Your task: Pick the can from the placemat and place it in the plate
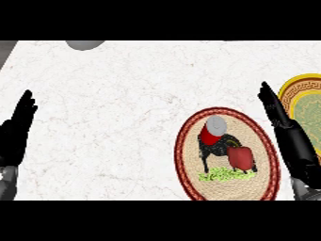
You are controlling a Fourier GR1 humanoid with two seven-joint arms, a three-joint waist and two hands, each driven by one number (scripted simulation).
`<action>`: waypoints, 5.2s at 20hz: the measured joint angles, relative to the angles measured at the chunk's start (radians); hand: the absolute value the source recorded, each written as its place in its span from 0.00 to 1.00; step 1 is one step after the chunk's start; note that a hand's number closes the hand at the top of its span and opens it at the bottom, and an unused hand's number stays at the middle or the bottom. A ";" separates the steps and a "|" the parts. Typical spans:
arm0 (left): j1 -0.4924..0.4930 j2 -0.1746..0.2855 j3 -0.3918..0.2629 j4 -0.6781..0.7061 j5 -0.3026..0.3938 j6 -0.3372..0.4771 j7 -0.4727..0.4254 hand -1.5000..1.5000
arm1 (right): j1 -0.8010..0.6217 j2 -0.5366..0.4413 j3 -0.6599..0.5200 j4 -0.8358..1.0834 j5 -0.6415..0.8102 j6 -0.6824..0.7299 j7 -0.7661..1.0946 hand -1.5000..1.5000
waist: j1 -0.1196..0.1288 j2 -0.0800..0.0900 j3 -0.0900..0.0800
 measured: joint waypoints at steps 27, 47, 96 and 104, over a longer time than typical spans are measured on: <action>0.021 -0.179 -0.145 -0.050 -0.050 0.047 0.161 0.50 | -0.143 -0.061 0.041 0.218 0.113 0.246 -0.191 0.00 | 0.008 -0.024 -0.024; 0.015 -0.201 -0.090 -0.040 -0.079 0.004 0.178 0.50 | -0.409 -0.081 0.183 0.200 0.362 0.663 0.349 0.00 | 0.005 -0.024 -0.025; 0.072 -0.332 0.053 -0.095 -0.233 -0.114 0.208 0.50 | -0.316 0.203 -0.224 0.323 1.013 0.425 0.340 1.00 | -0.016 -0.029 -0.024; 0.083 -0.344 0.050 -0.086 -0.244 -0.111 0.189 0.50 | -0.255 0.195 -0.321 0.069 1.089 0.285 0.510 1.00 | -0.018 -0.031 -0.025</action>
